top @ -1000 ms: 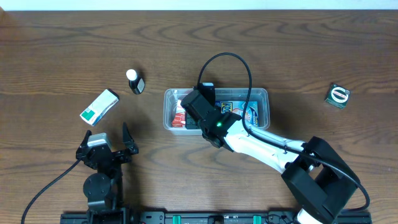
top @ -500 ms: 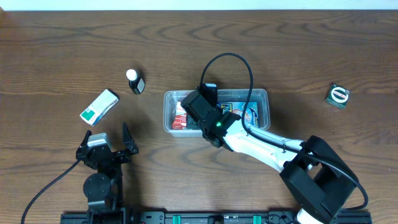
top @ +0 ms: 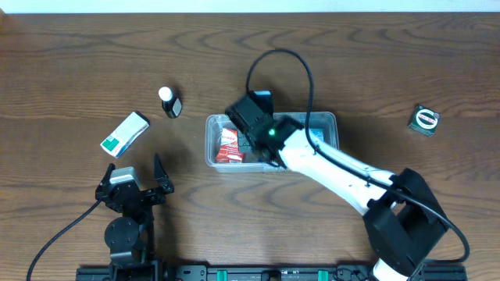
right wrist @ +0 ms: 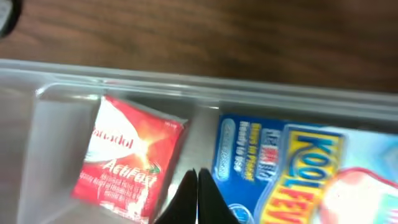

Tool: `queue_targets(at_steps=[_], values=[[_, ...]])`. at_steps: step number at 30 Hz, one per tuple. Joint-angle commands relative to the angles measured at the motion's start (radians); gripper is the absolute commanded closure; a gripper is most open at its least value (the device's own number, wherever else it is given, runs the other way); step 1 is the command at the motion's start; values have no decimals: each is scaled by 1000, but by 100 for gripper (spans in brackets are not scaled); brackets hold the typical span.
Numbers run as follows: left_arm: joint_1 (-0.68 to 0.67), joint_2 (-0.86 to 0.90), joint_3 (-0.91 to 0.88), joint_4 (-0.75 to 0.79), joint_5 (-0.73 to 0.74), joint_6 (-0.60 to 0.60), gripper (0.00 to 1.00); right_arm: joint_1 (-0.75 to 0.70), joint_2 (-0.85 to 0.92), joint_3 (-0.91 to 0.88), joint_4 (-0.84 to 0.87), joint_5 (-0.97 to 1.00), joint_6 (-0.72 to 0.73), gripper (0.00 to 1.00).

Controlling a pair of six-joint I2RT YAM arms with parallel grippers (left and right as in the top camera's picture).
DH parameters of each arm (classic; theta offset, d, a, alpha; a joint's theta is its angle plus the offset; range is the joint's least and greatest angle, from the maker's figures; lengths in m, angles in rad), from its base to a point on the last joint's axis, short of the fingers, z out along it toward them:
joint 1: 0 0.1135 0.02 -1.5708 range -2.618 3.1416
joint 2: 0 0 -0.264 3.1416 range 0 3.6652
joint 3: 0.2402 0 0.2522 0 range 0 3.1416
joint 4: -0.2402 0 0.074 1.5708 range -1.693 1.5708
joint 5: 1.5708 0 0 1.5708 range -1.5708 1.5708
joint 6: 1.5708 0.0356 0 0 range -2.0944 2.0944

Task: Pack container
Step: 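Release the packet and push it down beside the blue box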

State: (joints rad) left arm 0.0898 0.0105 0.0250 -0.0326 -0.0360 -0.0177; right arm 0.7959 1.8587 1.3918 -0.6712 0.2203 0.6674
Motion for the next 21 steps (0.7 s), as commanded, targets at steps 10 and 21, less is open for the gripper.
queue_targets(at_steps=[10, 21], values=[[4, -5, -21, -37, -15, 18, 2, -158, 53, 240, -277, -253, -130, 99], [4, -5, -21, -37, -15, 18, 2, -38, 134, 240, -267, -261, -137, 99]])
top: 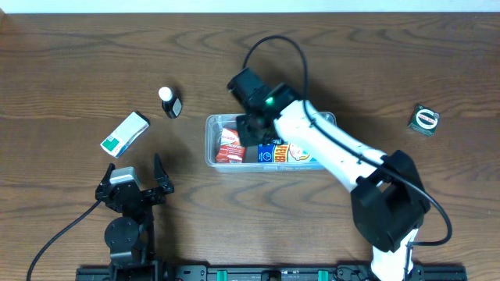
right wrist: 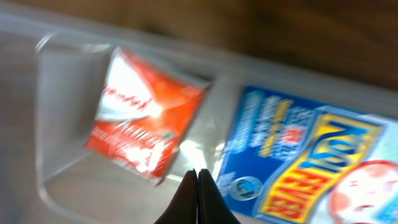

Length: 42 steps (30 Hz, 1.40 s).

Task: Pack container
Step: 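Release the packet and push it down beside the blue box, then move the right gripper to the green Zam-Buk tin and grasp it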

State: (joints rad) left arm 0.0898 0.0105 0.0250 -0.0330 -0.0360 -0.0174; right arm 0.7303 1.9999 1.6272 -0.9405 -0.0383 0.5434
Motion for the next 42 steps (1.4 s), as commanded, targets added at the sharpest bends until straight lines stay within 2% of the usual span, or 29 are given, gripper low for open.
queue_targets(at_steps=[1, 11, 21, 26, 36, 42], values=[[4, -5, -21, -37, -15, 17, 2, 32, -5, 5, 2, -3, -10, 98], [4, -5, -21, -37, -15, 17, 2, 39, 108, 3, -3, -19, 48, 99], [4, -5, -21, -37, -15, 17, 2, 42, 117, 1, 16, 9, 54, 99], [4, -5, -21, -37, -15, 17, 2, 42, 127, 1, 24, 8, 54, 84], [4, -5, -21, -37, -15, 17, 2, 42, 127, 1, 33, 8, 54, 80], [4, -5, -21, -37, -15, 17, 2, 40, 123, 3, 39, 38, 41, 67]])
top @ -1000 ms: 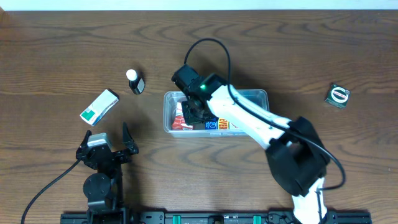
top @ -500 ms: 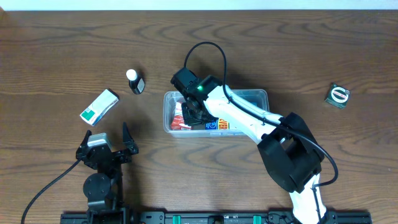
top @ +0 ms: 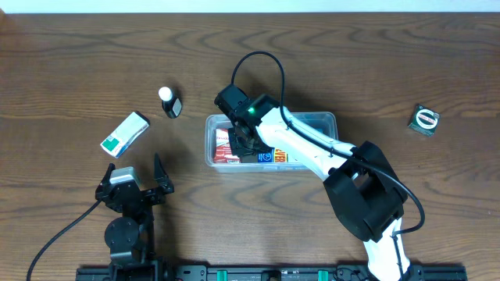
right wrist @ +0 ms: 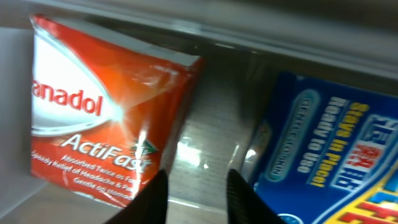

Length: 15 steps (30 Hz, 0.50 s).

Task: Pack container
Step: 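Move the right gripper to the green Zam-Buk tin and grasp it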

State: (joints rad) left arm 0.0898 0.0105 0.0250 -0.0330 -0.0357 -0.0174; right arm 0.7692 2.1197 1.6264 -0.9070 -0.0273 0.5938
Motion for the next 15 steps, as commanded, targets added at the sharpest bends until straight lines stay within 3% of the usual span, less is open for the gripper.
queue_targets(at_steps=[1, 13, 15], values=[[4, -5, -21, -37, -16, 17, 2, 0, 0, 5, 4, 27, -16, 66], [4, -5, -21, -37, -16, 17, 2, -17, -150, 56, -31, 79, -52, 55], [4, -5, -21, -37, -16, 17, 2, -27, -191, 82, -48, 80, -66, 50]])
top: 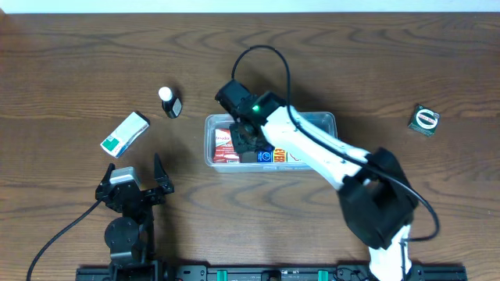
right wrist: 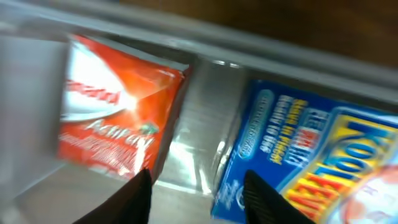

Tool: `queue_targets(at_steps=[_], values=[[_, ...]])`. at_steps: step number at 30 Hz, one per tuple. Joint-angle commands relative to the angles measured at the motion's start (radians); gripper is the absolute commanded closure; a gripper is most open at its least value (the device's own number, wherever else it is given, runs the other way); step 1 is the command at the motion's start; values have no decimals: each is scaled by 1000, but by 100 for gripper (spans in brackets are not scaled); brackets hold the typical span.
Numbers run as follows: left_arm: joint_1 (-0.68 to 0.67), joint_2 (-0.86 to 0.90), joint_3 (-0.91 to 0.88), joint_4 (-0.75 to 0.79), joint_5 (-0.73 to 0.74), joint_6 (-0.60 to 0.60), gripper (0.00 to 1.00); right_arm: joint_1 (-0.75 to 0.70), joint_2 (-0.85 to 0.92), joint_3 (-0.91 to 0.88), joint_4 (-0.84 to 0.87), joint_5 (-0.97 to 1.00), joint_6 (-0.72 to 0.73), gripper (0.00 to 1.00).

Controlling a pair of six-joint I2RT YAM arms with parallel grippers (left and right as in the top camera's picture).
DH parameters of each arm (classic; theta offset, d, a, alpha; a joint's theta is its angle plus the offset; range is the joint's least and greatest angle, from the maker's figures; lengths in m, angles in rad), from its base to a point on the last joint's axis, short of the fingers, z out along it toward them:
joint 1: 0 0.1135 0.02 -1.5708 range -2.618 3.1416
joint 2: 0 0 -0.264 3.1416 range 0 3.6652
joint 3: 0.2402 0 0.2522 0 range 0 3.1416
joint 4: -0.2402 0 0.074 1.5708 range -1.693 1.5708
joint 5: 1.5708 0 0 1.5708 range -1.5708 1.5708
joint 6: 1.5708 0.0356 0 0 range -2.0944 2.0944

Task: Pack container
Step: 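Move the right gripper to the green Zam-Buk tin and grasp it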

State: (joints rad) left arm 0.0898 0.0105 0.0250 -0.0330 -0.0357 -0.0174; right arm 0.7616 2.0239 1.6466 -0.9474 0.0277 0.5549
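The clear plastic container (top: 328,119) sits mid-table with a red Panadol ActiFast packet (top: 226,144) at its left end and a blue KoolFever box (top: 285,154) beside it. My right gripper (right wrist: 200,190) hangs open inside the container, over the bare floor between the red packet (right wrist: 118,121) and the blue box (right wrist: 311,155), holding nothing. My left gripper (top: 139,186) rests open near the front edge, far from everything.
A white-and-green box (top: 125,133) and a small black bottle with a white cap (top: 169,101) lie left of the container. A small dark green round-faced item (top: 425,119) lies at the far right.
My right gripper's fingers have spread wider inside the container. The view has pulled back a little, so more of the blue box shows.
My right gripper was shut over the gap between the red packet and the blue box. It stayed shut a moment later, with the arm shifted. Then its fingers stood apart low over the gap, and now they are wider. The left arm stayed still.
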Motion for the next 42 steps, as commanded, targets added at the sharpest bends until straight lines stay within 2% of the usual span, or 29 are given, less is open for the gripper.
queue_targets(at_steps=[1, 3, 6, 9, 14, 19, 24, 26, 29, 38, 42], values=[[4, -5, -21, -37, -16, 17, 2, -28, -120, 77, -15, 25, -41, 46], [4, -5, -21, -37, -16, 17, 2, -52, -159, 104, -33, 29, -56, 40], [4, -5, -21, -37, -16, 17, 2, -132, -210, 137, -76, 63, -68, 37], [4, -5, -21, -37, -16, 17, 2, -262, -245, 139, -116, 81, -108, 36], [4, -5, -21, -37, -16, 17, 2, -526, -244, 138, -210, 81, -172, 28], [4, -5, -21, -37, -16, 17, 2, -750, -234, 129, -243, 72, -174, 17], [4, -5, -21, -37, -16, 17, 2, -903, -223, 101, -238, 73, -144, 13], [4, -5, -21, -37, -16, 17, 2, -947, -215, 77, -218, 73, -140, 7], [4, -5, -21, -37, -16, 17, 2, -1001, -200, 24, -176, 70, -125, 6], [4, -5, -21, -37, -16, 17, 2, -1090, -172, -178, 33, 72, -134, 6], [4, -5, -21, -37, -16, 17, 2, -1112, -172, -243, 132, 46, -168, 9]])
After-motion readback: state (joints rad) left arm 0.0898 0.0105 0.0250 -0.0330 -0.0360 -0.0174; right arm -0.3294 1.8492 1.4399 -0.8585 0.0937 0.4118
